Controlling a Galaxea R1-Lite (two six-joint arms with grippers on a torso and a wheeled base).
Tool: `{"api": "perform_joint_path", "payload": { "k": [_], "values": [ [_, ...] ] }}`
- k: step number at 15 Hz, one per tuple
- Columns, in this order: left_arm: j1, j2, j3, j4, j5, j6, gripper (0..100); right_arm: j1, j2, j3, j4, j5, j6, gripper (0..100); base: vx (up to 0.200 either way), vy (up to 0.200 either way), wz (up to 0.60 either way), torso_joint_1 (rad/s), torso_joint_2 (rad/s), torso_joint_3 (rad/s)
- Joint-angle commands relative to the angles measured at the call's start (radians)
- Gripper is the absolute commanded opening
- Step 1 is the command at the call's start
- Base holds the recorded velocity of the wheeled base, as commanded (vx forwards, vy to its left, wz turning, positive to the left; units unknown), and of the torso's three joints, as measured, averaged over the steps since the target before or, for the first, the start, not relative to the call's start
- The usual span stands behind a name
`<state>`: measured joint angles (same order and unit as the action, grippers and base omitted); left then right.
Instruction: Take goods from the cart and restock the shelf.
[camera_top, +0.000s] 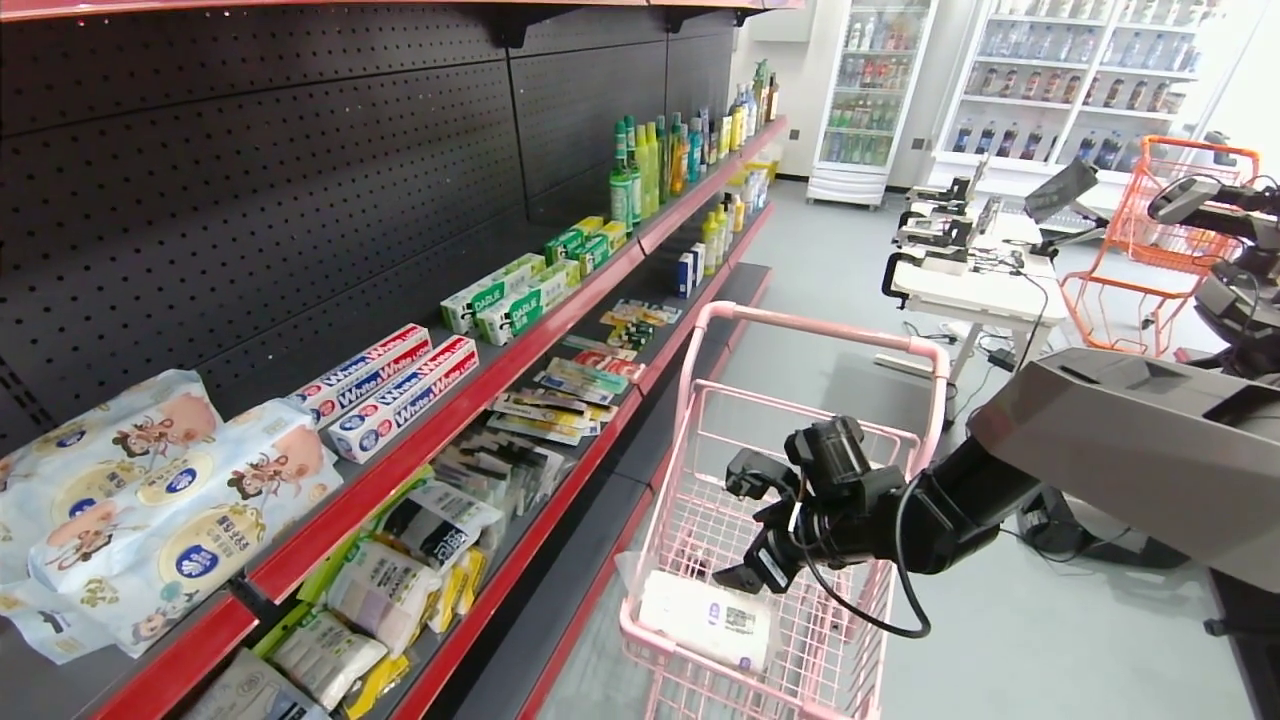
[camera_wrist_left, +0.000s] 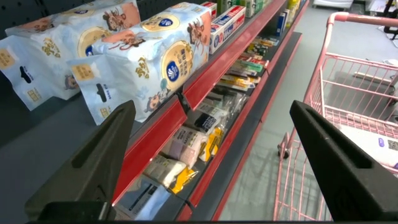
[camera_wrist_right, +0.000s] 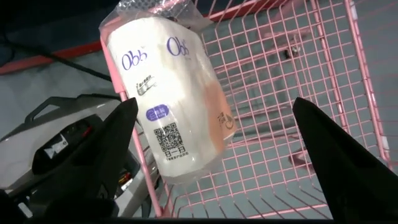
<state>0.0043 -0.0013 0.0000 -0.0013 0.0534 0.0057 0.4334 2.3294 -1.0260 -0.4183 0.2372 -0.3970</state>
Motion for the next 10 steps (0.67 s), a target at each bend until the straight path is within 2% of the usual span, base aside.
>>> {"api": "perform_joint_path", "payload": {
  "k": [1,10],
  "values": [
    [0.000,0.001,0.000,0.000,0.000,0.000,100,0.005,-0.004,-0.006,0.000,0.001,-0.005,100,0.000,0.000,0.00,-0.129,0.29,0.159],
    [0.000,0.001,0.000,0.000,0.000,0.000,100,0.030,0.007,-0.029,0.000,-0.001,-0.042,100,0.000,0.000,0.00,-0.154,0.33,0.178]
  ]
}}
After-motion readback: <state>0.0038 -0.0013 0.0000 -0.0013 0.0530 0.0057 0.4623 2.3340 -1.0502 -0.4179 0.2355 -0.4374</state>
